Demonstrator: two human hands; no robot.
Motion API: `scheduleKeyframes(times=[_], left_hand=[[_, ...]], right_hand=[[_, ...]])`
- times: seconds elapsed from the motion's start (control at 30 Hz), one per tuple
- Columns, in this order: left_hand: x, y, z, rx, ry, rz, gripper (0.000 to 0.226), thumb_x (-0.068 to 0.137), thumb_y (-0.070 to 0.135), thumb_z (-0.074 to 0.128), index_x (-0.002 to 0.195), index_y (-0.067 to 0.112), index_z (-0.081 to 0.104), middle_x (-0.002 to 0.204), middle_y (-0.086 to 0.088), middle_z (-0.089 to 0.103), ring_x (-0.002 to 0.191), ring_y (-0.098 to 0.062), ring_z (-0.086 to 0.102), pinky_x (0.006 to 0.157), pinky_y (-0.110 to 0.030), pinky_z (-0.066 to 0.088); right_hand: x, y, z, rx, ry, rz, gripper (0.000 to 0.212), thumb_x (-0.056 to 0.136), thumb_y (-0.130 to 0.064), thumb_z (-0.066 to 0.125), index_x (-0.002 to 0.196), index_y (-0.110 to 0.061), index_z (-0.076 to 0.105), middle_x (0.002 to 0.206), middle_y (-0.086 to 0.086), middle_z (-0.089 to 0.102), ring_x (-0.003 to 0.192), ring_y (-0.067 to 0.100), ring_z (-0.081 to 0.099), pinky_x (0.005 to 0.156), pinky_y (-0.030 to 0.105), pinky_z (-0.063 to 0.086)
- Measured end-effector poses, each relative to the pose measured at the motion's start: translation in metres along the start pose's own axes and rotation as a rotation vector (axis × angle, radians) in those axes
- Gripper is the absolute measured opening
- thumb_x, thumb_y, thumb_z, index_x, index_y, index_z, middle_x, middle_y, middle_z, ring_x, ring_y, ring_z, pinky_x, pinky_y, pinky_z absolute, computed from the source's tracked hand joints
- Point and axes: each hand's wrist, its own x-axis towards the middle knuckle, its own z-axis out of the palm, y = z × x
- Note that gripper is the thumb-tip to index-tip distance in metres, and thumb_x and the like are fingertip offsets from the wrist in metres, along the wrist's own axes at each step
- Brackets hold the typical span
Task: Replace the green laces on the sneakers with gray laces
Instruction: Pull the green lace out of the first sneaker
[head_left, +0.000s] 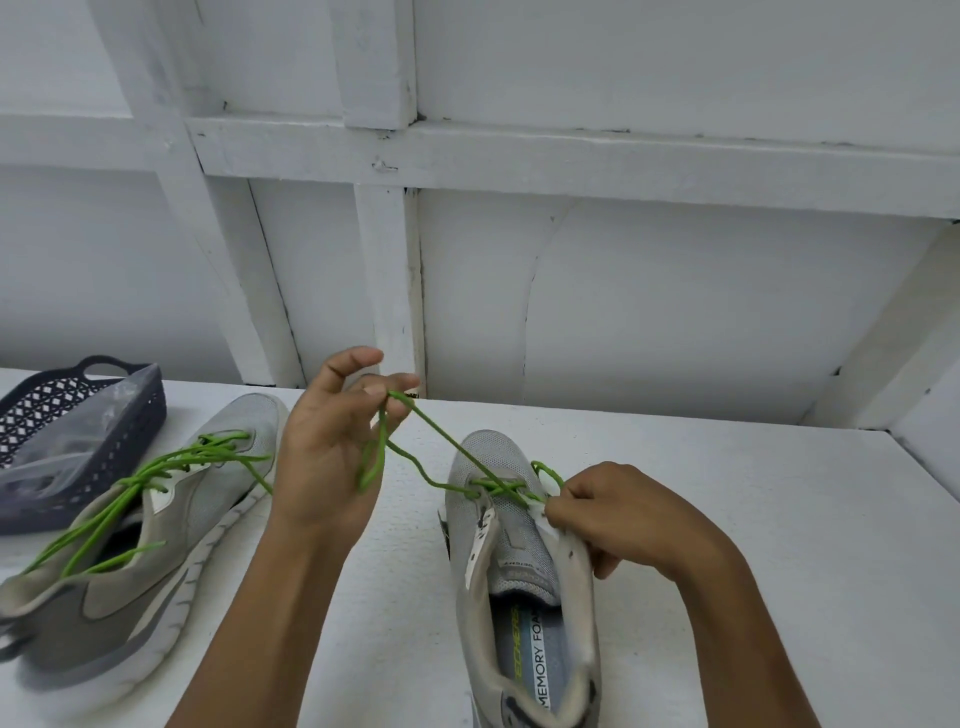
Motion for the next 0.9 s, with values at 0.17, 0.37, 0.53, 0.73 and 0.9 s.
scheduleKeyframes(times=[0.17, 0.37, 0.53, 0.73, 0.9], left_hand=[[-0.002, 0.004, 0.008, -0.032, 0.018, -0.113, 0.024, 0.088, -0.002, 0.040, 0.095, 0.016, 0.055, 0.061, -0.004, 0.043, 0.051, -0.024, 0.056, 0.054, -0.036, 0.054], [-0.006, -0.011, 0.004, 0.658, -0.135, -0.119, 0.021, 0.095, 0.003, 0.055, 0.092, 0.019, 0.068, 0.067, 0.001, 0.047, 0.046, -0.010, 0.035, 0.046, -0.019, 0.031], [-0.006, -0.027, -0.006, 1.256, -0.519, -0.315, 0.005, 0.087, 0.031, 0.072, 0.091, 0.034, 0.073, 0.088, 0.018, 0.068, 0.076, 0.004, 0.060, 0.074, -0.020, 0.044], [-0.004, -0.021, -0.006, 1.235, -0.456, -0.244, 0.011, 0.093, 0.021, 0.067, 0.082, 0.020, 0.070, 0.063, 0.027, 0.060, 0.049, 0.003, 0.046, 0.050, -0.009, 0.033], [-0.004, -0.015, -0.012, 1.373, -0.548, -0.317, 0.004, 0.087, 0.034, 0.072, 0.089, 0.031, 0.071, 0.085, 0.019, 0.068, 0.062, 0.006, 0.053, 0.060, -0.011, 0.037]], right_hand=[[0.000, 0.001, 0.000, 0.012, -0.010, 0.002, 0.025, 0.088, -0.024, 0.056, 0.068, -0.009, 0.056, 0.056, 0.000, 0.062, 0.049, 0.015, 0.065, 0.055, 0.025, 0.054], [-0.002, 0.000, -0.001, -0.002, -0.013, 0.001, 0.028, 0.090, -0.024, 0.056, 0.067, -0.009, 0.053, 0.055, -0.001, 0.062, 0.045, 0.012, 0.063, 0.050, 0.021, 0.048], [-0.002, 0.000, 0.000, -0.007, -0.022, -0.005, 0.030, 0.091, -0.025, 0.055, 0.065, -0.011, 0.051, 0.057, 0.001, 0.062, 0.045, 0.012, 0.062, 0.049, 0.021, 0.047], [-0.001, 0.001, -0.001, 0.011, -0.038, -0.009, 0.026, 0.089, -0.024, 0.055, 0.067, -0.010, 0.053, 0.058, 0.001, 0.062, 0.049, 0.013, 0.064, 0.052, 0.022, 0.048], [0.001, 0.002, 0.001, 0.007, -0.046, -0.015, 0.024, 0.090, -0.025, 0.054, 0.072, -0.008, 0.055, 0.061, 0.003, 0.063, 0.051, 0.013, 0.065, 0.051, 0.023, 0.049]])
